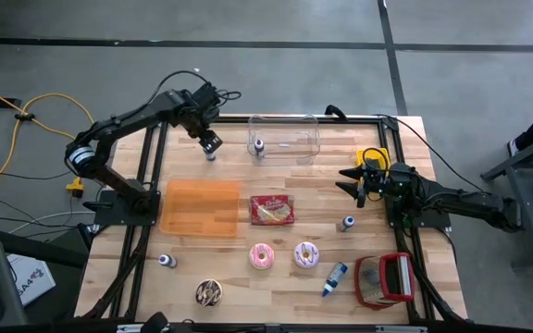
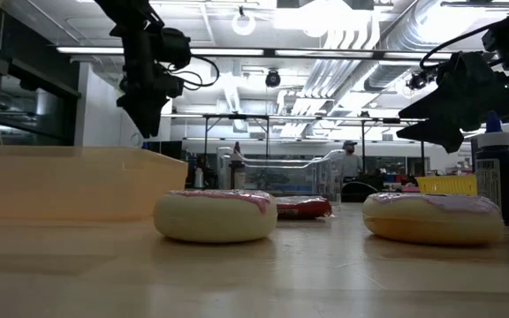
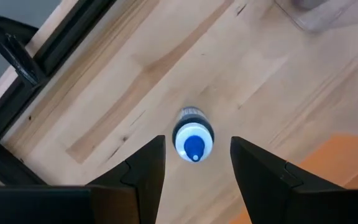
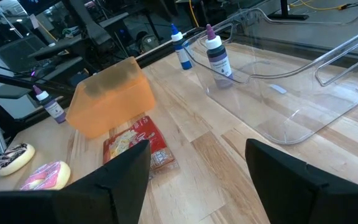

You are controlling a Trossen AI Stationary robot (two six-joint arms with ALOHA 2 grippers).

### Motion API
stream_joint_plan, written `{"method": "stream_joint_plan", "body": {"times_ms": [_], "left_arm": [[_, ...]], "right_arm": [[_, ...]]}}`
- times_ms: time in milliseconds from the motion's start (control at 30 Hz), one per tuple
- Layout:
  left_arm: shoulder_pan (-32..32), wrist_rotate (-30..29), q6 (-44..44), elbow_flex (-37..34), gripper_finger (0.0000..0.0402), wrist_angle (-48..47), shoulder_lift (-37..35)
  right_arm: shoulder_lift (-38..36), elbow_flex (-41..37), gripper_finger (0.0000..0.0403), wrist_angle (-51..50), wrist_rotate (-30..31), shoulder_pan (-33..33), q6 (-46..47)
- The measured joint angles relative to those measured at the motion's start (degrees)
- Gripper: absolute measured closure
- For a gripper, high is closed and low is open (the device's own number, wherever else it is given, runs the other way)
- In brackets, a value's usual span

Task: Pick & Place Food Item
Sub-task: Put the top left blue food coloring bottle into the transparent bin

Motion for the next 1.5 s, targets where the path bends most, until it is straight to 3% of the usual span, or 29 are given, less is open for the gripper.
{"method": "stream_joint_plan", "body": {"times_ms": [1500], "left_arm": [[-0.3, -0.5, 2.3, 0.0, 0.0229, -2.7, 8.3]], "right_arm": [[0.0, 0.0, 0.0152, 0.0, 0.0, 0.0, 0.0]]}}
